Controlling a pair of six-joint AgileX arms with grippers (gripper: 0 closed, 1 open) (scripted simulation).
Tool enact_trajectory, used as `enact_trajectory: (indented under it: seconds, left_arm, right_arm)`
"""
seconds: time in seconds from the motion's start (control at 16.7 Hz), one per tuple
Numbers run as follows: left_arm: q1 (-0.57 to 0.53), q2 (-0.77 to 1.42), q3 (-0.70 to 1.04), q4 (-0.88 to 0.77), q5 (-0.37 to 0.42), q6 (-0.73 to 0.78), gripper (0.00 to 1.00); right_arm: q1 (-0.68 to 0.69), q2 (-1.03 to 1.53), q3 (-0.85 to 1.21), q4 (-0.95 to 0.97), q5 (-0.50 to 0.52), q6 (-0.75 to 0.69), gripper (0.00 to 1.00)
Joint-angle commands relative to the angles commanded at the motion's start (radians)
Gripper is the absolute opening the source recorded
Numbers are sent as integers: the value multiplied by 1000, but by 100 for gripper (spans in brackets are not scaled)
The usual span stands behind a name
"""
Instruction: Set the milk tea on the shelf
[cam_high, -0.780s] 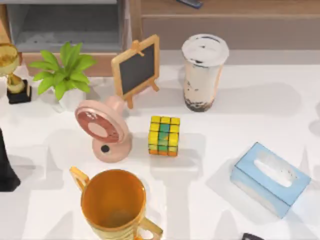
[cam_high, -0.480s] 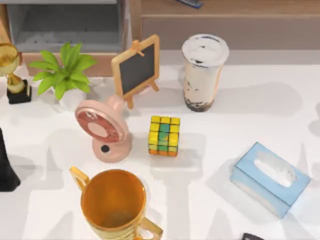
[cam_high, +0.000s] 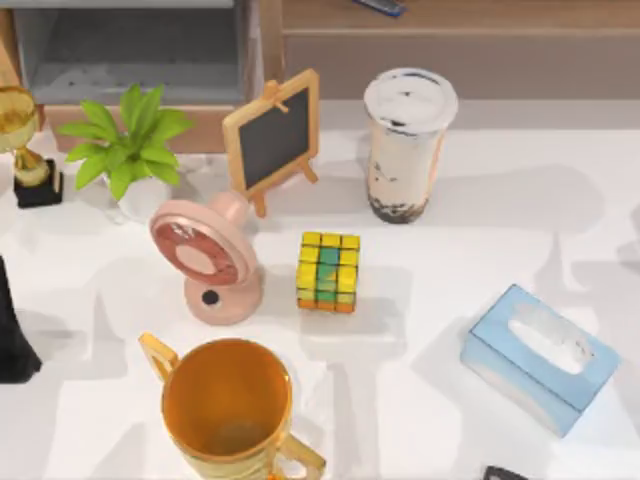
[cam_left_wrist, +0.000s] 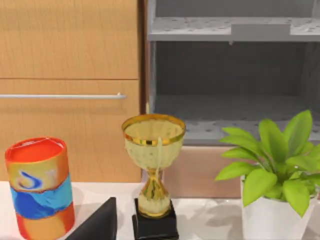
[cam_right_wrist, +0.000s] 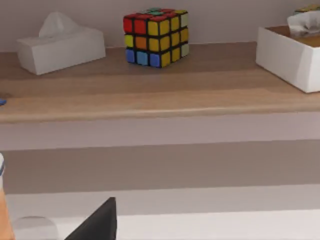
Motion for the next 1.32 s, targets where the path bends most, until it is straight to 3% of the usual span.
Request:
enact_trajectory:
  seconds: [0.72,0.96,1.32]
  left_arm:
    - [0,0,0,0,0,0,100]
    - [0,0,0,0,0,0,100]
    - [0,0,0,0,0,0,100]
  right_arm:
    - [452,1149,438,496,462,125,100]
    - [524,1329,511,579,537,147,100]
    - [531,1353,518,589,546,149,100]
